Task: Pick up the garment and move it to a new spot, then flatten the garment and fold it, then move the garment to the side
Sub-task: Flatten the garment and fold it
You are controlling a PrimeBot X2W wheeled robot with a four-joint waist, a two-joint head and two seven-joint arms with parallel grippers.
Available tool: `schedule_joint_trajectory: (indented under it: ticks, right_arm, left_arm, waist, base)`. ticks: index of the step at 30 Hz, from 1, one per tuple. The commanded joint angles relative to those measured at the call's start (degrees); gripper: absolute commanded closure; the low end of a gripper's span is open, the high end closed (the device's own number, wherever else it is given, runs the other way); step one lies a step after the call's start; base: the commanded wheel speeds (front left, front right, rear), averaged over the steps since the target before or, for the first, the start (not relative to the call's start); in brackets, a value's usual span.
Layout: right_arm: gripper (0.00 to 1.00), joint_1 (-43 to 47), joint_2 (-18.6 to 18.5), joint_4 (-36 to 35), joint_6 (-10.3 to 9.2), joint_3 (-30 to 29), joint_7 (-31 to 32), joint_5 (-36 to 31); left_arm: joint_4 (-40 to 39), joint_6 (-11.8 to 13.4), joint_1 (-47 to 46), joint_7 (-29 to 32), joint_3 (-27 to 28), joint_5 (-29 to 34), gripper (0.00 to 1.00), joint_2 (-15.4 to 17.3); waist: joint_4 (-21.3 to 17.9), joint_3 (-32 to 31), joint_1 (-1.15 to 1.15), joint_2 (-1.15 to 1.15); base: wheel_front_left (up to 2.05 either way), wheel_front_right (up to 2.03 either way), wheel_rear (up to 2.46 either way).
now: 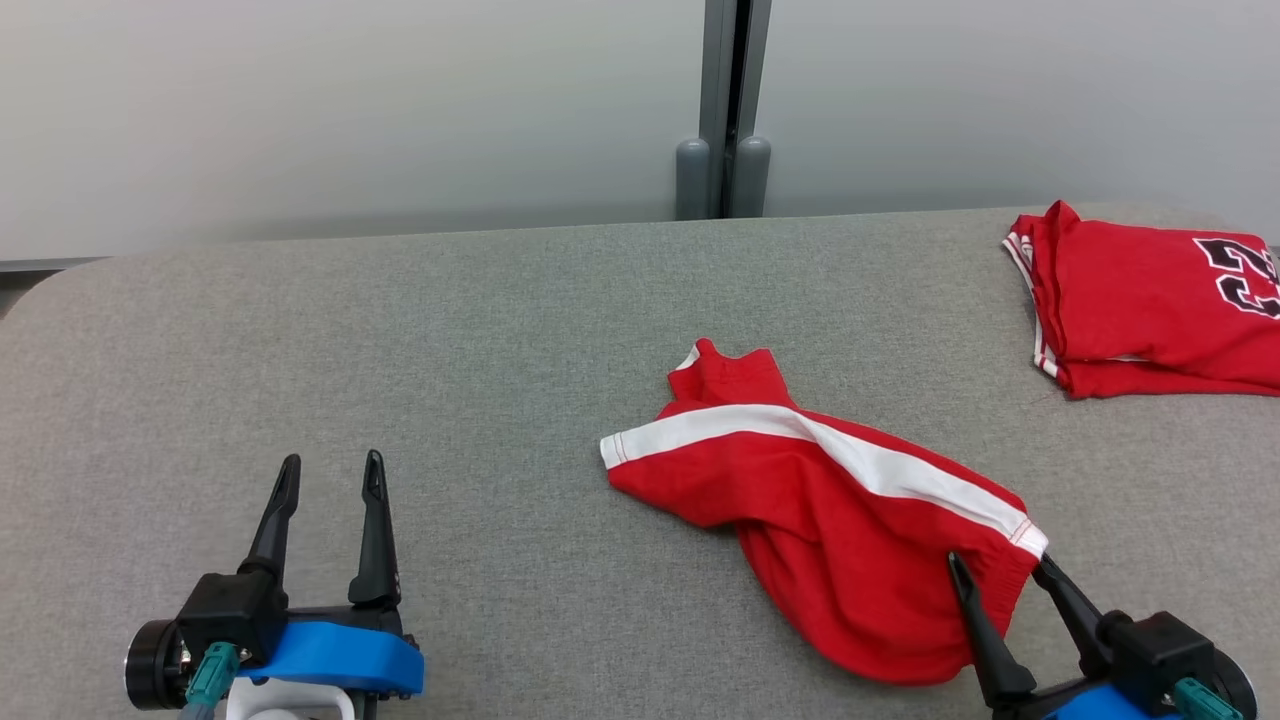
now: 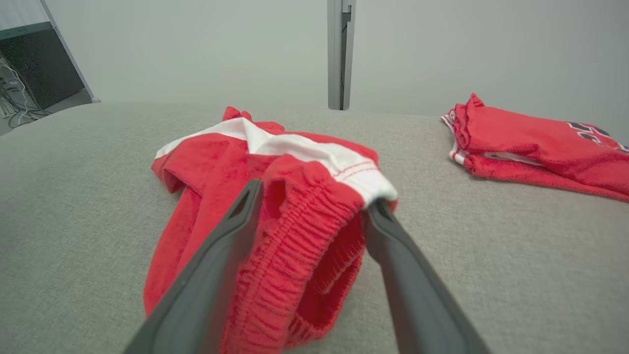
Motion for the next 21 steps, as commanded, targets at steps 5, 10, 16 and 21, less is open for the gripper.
schedule_joint_trajectory:
  ticks: [5,10,16,21]
  right_arm:
    - [0.0,3.16,-0.93,1.69,0.0,-2.88,0.39,0.81]
    - [0.0,3.23,-0.18,0.8,0.0,-6.33,-0.46,-0.12]
    - [0.0,0.6,1.0,-3.02,0.0,-8.73,-1.68,-1.68]
    - [0.0,-1.15,3.46,-7.24,0.0,-10.19,-2.1,-3.3]
  left_arm:
    - [-0.16,-0.17,-0.33,-0.24,0.11,-0.08,0.0,-0.05]
    - [-0.43,-0.04,-0.42,-0.25,0.81,0.21,0.0,-0.06]
    - [-0.57,-0.24,-0.37,-0.25,1.11,0.73,0.0,-0.05]
    - [-0.91,-0.32,0.09,-0.24,1.15,0.9,0.0,-0.06]
  waist:
    - [-0.7,0.47,0.01,0.0]
    - [-1.78,0.7,0.01,0.0]
    - [-2.19,0.46,0.01,0.0]
    - [-1.69,0.17,0.01,0.0]
  base:
    - [0.0,0.0,0.0]
    - [0.0,0.0,0.0]
    - [0.0,0.0,0.0]
    - [0.0,0.0,0.0]
